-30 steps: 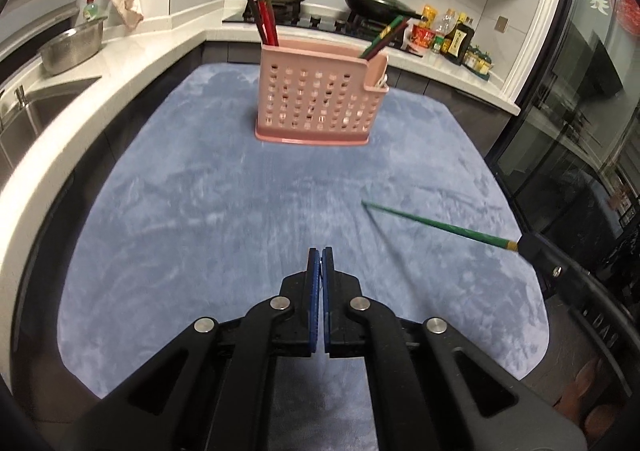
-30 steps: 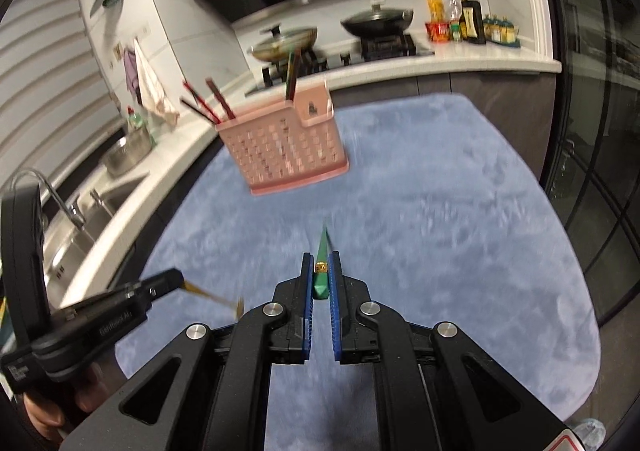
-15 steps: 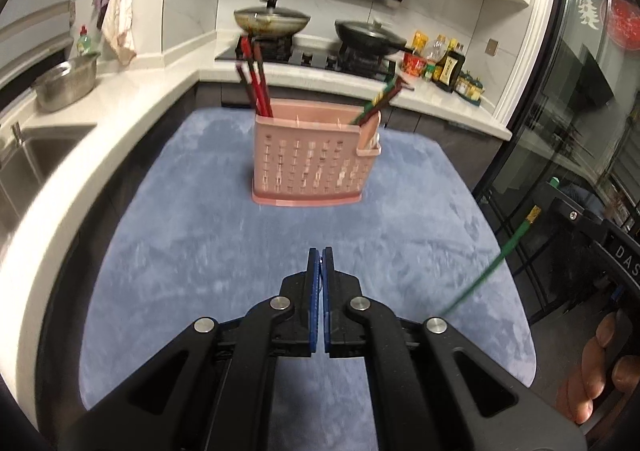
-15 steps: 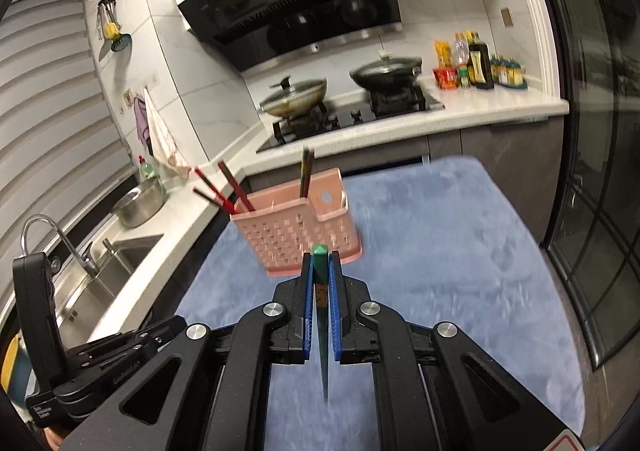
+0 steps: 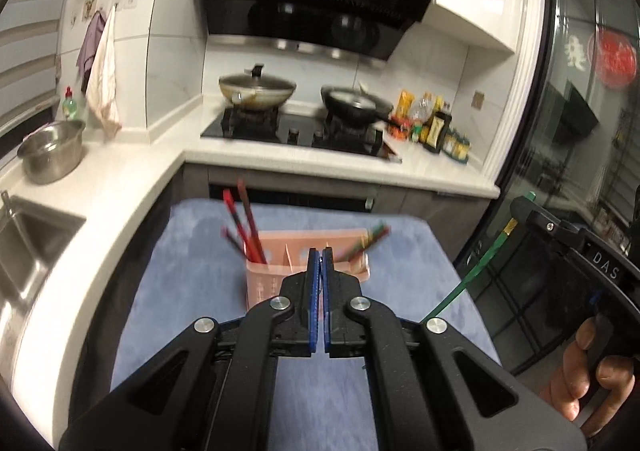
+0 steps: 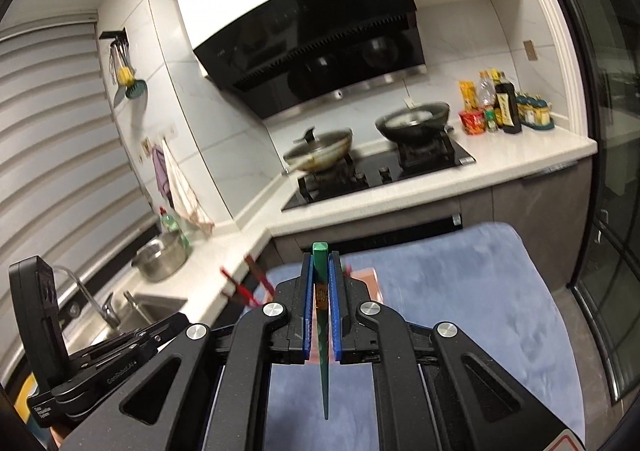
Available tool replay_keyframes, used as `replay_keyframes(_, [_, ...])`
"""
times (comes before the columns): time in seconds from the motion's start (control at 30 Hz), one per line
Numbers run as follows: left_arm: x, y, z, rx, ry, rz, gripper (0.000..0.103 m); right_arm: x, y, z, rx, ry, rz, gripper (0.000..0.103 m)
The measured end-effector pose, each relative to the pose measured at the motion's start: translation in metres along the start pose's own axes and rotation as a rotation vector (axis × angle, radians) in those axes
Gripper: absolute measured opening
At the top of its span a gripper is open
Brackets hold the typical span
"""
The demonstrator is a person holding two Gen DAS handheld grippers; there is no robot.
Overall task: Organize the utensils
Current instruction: 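Carry the spoon with the left tool while the right tool carries the green chopstick into the holder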
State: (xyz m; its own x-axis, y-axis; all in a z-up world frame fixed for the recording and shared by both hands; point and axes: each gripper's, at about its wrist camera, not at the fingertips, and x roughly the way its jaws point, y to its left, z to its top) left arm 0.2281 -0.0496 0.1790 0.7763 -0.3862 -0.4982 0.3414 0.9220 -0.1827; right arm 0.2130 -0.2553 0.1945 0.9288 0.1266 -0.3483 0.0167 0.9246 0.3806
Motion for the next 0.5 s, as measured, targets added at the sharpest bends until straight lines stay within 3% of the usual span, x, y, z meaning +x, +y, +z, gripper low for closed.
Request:
replay_keyframes(0.2, [0.024, 0.011, 0.041, -0.010, -0.049, 0.014, 0.001, 0.034, 0.012, 0.041, -0.009, -0.061, 0.010, 0.007])
replay_keyframes(0.5, [0.080, 0.026, 0.051, -0.047, 0.015, 0.027, 0.001, 0.094, 0.018, 0.069, -0.013, -0.104, -0.009, 0.007])
